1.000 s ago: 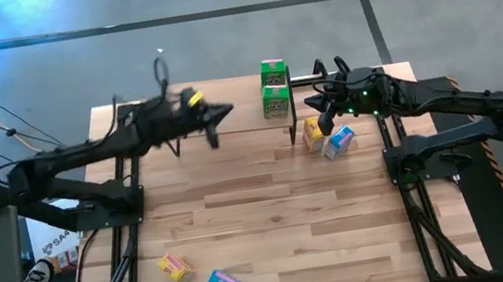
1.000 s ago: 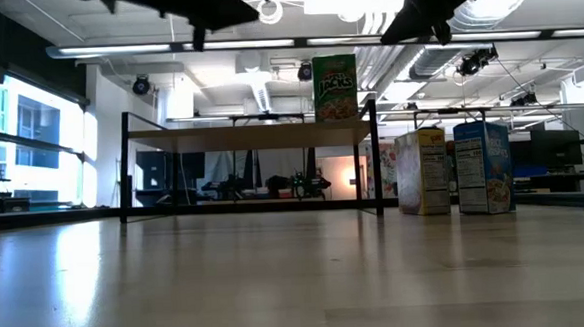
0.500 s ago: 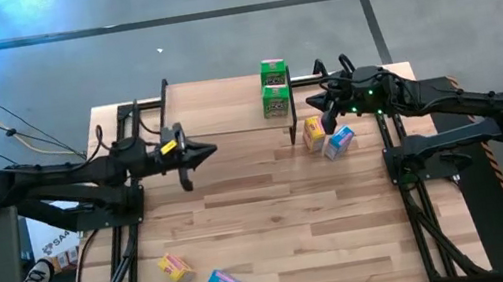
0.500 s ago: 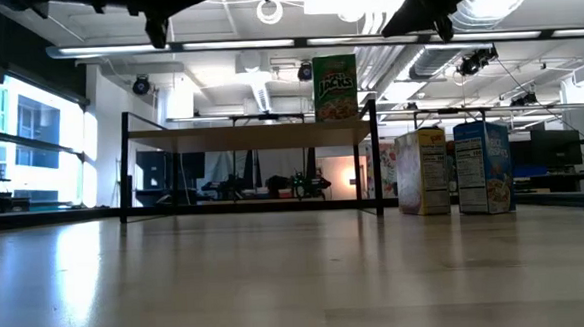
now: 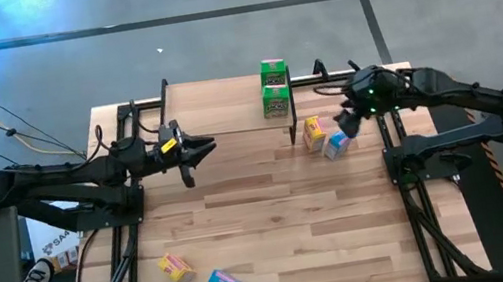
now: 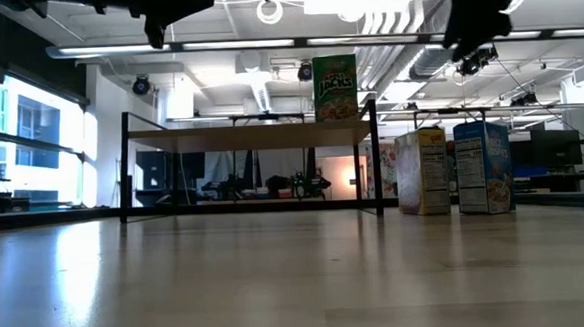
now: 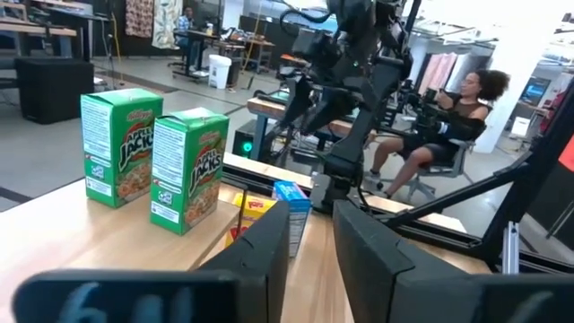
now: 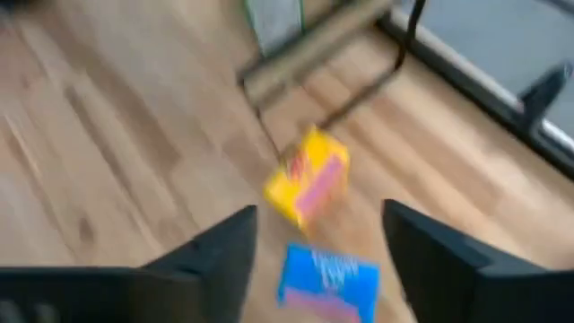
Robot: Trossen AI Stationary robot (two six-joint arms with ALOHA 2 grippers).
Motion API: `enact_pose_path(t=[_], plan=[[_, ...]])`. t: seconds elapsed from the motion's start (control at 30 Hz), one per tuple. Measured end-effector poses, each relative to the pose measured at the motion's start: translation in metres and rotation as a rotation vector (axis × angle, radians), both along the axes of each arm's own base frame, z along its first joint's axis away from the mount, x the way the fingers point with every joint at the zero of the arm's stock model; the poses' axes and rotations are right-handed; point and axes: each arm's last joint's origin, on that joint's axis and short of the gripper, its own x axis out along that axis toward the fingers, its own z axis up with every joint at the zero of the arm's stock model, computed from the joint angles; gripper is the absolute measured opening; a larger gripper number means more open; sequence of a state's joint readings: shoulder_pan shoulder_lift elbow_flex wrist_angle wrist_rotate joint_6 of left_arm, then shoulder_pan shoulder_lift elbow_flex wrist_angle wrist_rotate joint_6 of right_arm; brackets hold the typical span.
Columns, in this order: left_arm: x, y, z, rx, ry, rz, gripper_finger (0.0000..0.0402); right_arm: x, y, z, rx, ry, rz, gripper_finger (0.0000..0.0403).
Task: Stack cereal on shelf
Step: Put the top blue cereal box on the shelf
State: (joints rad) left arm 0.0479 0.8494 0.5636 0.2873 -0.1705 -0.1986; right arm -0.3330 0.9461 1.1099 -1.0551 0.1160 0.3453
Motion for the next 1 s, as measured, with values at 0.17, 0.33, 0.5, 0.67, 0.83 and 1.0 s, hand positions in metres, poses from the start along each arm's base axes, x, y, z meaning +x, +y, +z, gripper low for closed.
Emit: enact_pose_path(t=[0.17, 0.33, 0.5, 0.67, 0.83, 1.0], plan=[[0.0, 0.0, 0.0, 0.001, 0.0, -0.002, 0.0087, -0.017, -0.003, -0.011, 0.222, 0.094, -0.285, 0.0308], [0.0, 0.0, 0.0, -0.008, -0.001, -0.002, 0.008, -0.035, 0.003, -0.03, 0.385, 0.148, -0.427, 0.0314], [0.0, 0.001, 0.0, -0.02, -0.004, 0.034, 0.0076, -0.048, 0.013, -0.049, 0.483, -0.004, -0.577, 0.0314], [-0.001, 0.002, -0.001, -0.092, -0.018, 0.08, 0.0075, -0.048, 0.018, -0.068, 0.604, -0.202, -0.713, 0.0314], [-0.001, 0.007, -0.005, -0.05, 0.043, 0.11, 0.0046, -0.038, 0.021, -0.079, 0.659, -0.248, -0.837, 0.0314], [-0.003, 0.015, -0.012, -0.028, 0.118, 0.116, 0.0006, -0.024, 0.02, -0.077, 0.647, -0.259, -0.98, 0.0314]])
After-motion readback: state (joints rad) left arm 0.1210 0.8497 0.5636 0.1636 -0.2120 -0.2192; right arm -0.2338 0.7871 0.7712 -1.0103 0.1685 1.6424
